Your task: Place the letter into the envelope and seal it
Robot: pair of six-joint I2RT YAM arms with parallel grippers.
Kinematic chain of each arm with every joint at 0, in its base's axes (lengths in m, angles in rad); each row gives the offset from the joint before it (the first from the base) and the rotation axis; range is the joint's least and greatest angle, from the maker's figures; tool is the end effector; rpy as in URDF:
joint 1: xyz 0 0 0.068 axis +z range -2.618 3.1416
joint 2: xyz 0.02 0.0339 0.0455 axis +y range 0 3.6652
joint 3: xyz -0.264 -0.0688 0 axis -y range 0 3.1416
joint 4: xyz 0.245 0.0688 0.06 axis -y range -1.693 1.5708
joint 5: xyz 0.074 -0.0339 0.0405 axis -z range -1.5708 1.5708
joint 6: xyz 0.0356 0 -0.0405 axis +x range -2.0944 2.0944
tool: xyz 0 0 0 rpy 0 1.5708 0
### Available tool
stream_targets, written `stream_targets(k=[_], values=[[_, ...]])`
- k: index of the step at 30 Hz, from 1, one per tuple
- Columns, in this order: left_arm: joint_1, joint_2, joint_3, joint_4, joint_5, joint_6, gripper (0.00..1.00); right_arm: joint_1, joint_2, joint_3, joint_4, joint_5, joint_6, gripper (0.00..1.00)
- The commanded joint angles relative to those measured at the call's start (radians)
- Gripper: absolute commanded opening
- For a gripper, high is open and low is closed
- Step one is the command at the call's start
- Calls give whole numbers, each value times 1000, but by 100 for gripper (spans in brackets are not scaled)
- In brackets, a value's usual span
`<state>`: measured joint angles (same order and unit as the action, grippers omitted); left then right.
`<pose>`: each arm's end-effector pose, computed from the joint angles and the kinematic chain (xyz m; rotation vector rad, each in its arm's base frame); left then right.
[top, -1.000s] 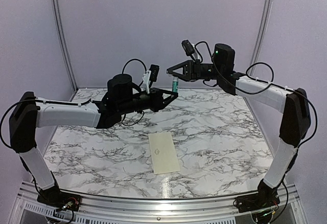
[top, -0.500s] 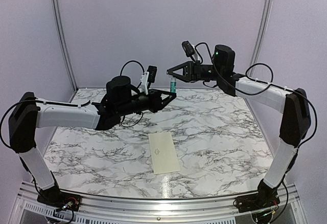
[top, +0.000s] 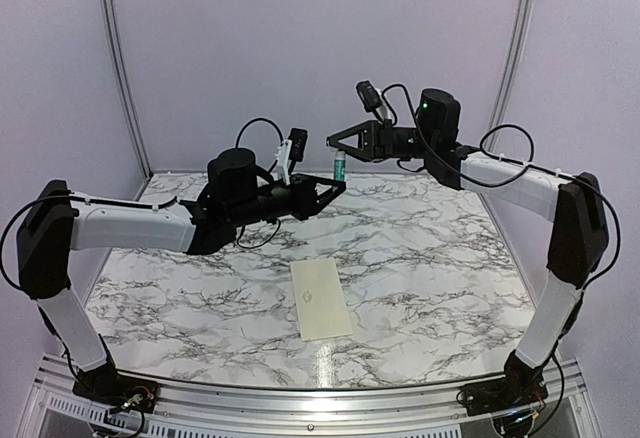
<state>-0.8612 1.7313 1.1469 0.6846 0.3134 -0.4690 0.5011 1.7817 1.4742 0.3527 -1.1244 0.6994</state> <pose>0.2568 -0.3159 0.2998 0.5838 1.5094 -1.2859 0.3496 0.2281 0.3587 -0.8657 1.6482 1.7267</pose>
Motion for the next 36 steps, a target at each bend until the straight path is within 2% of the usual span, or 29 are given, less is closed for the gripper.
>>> stream_targets(k=[1, 16, 26, 36], values=[[4, -33, 2, 67, 19, -7, 11, 5, -26, -3, 19, -5, 6, 19], [13, -54, -33, 102, -20, -41, 10, 5, -38, -9, 28, -2, 7, 19], [24, -71, -79, 192, -55, -88, 9, 6, -51, -31, 38, 9, 8, 21], [25, -14, -23, 210, -10, -130, 9, 13, -62, -59, 5, 37, -45, 19]])
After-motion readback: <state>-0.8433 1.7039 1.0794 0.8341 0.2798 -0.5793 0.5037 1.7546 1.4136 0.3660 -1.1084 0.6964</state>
